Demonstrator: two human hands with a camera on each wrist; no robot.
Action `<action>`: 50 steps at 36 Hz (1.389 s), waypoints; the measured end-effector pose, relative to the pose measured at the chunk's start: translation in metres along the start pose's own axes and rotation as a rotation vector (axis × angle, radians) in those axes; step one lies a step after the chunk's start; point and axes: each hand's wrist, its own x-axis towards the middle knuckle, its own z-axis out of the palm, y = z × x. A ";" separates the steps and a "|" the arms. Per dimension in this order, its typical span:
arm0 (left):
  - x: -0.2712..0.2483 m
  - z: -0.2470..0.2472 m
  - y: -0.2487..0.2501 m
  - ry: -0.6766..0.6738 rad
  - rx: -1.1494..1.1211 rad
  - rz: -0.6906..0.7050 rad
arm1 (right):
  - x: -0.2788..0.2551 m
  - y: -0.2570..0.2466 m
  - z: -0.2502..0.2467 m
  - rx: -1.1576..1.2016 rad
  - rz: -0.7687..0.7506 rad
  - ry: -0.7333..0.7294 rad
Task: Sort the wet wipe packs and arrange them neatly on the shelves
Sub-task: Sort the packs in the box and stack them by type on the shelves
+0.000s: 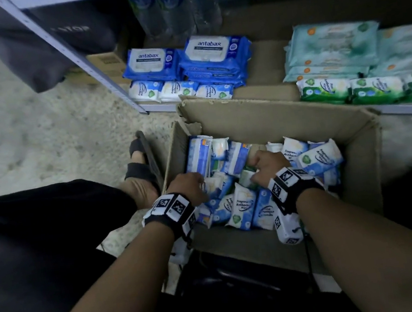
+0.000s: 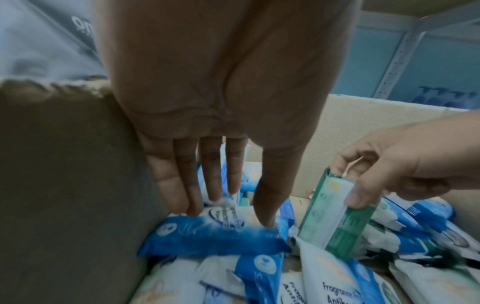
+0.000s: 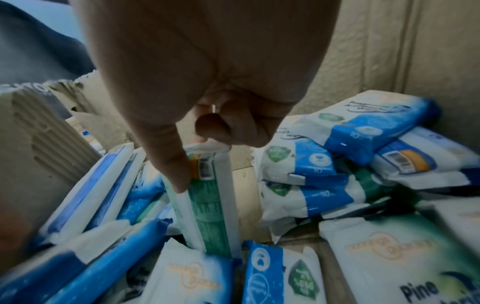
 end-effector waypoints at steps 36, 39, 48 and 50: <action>0.069 0.004 0.037 0.196 -0.093 -0.144 | -0.010 0.048 -0.029 0.359 0.213 0.227; 0.069 0.010 0.039 0.205 -0.146 -0.092 | -0.011 0.047 -0.028 0.359 0.224 0.223; 0.066 0.008 0.047 0.155 -0.262 -0.067 | -0.011 0.046 -0.030 0.383 0.226 0.229; 0.064 0.010 0.056 0.101 -0.216 -0.032 | -0.011 0.045 -0.030 0.385 0.221 0.235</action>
